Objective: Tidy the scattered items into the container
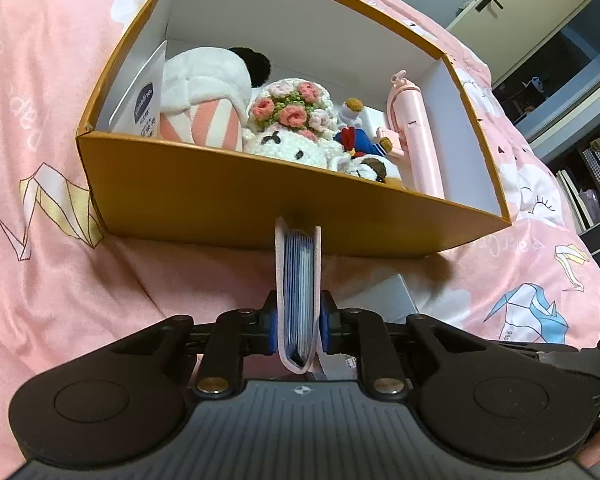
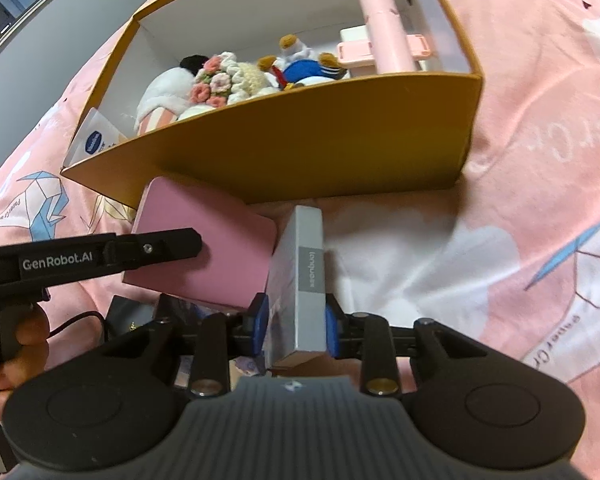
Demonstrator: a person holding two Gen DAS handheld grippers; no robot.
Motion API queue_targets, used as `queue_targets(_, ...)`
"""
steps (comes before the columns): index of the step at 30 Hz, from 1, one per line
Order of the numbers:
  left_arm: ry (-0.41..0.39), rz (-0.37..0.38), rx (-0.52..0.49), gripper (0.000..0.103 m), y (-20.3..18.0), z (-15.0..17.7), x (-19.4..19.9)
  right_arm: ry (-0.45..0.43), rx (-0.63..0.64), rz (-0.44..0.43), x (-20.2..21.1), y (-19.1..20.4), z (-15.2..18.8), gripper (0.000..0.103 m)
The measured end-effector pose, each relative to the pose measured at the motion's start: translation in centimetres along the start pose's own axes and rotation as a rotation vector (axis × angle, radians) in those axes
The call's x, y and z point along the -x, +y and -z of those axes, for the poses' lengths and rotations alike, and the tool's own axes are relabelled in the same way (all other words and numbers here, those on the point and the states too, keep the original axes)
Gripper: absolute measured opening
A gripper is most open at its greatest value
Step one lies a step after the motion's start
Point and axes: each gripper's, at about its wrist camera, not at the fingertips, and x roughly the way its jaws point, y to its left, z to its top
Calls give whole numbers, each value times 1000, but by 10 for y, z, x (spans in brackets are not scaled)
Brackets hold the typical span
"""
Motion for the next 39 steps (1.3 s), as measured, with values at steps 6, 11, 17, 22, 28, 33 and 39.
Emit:
queue_targets(6, -35, 13, -18, 19, -5, 4, 15, -17, 4, -31, 11, 4, -1, 17)
queue_targets(11, -68, 27, -25, 19, -10, 7, 33, -59, 27, -40, 27, 9, -3, 16)
queue_targets(17, -119, 61, -75, 19, -27, 9, 59, -99, 20, -68, 53, 11, -8, 16)
queue_targets(22, -169, 82, -97, 19, -40, 5, 81, -147, 46, -84, 82, 15, -11, 16)
queue_targets(28, -229, 111, -111, 19, -46, -9, 102, -225, 88, -94, 113, 26, -25, 16)
queue_targets(33, -273, 86, -131, 19, -46, -27, 111, -291, 128, -110, 128, 36, -50, 16)
queue_targets(39, -294, 62, -118, 19, -35, -56, 108, -329, 147, -129, 121, 44, -87, 16)
